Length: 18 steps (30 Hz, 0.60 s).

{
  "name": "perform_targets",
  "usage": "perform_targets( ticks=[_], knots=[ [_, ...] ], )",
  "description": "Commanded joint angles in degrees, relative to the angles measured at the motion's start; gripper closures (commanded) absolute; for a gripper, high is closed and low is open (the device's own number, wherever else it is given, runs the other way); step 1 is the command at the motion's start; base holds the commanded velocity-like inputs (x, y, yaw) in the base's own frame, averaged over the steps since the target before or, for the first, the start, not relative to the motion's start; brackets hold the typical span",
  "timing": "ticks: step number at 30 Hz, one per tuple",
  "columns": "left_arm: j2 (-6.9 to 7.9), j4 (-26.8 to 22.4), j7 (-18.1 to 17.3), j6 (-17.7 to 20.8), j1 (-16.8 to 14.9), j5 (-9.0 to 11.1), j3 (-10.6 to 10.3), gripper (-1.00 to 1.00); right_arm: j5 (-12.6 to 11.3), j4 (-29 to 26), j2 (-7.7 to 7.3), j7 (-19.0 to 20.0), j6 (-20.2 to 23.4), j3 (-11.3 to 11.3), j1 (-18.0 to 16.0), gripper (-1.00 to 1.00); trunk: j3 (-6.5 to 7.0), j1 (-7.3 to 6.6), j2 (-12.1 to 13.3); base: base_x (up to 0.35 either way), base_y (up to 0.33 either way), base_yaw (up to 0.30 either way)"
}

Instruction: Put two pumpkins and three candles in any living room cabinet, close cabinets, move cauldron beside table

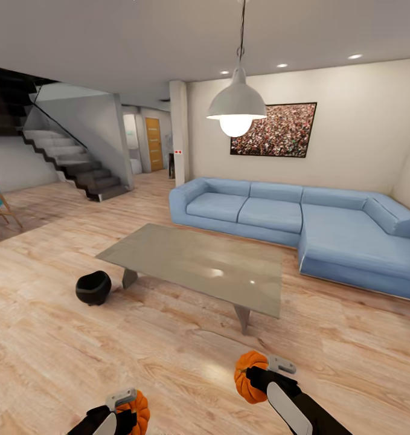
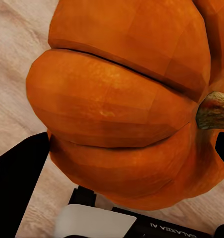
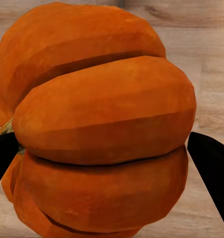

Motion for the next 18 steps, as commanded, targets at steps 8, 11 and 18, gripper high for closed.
perform_targets(
  ticks=[8,11,18],
  knots=[
    [0.01,-0.1,0.6,0.1,-0.1,0.6,-0.5,1.0,-0.1,-0.2,-0.08,-0.3,0.1,0.3,-0.1,1.0,-0.07,0.0,-0.1,0.0,0.0,0.278],
    [0.01,-0.1,0.6,0.1,-0.1,0.6,-0.5,1.0,-0.1,-0.1,-0.08,-0.3,0.1,1.9,-0.1,1.0,-0.07,0.0,-0.1,0.0,0.0,0.278],
    [0.01,-0.1,0.6,0.1,-0.1,0.6,-0.5,1.0,-0.1,-0.1,-0.08,-0.4,0.0,3.0,-0.1,1.0,-0.07,0.0,-0.1,0.0,0.0,0.278]
  ],
)
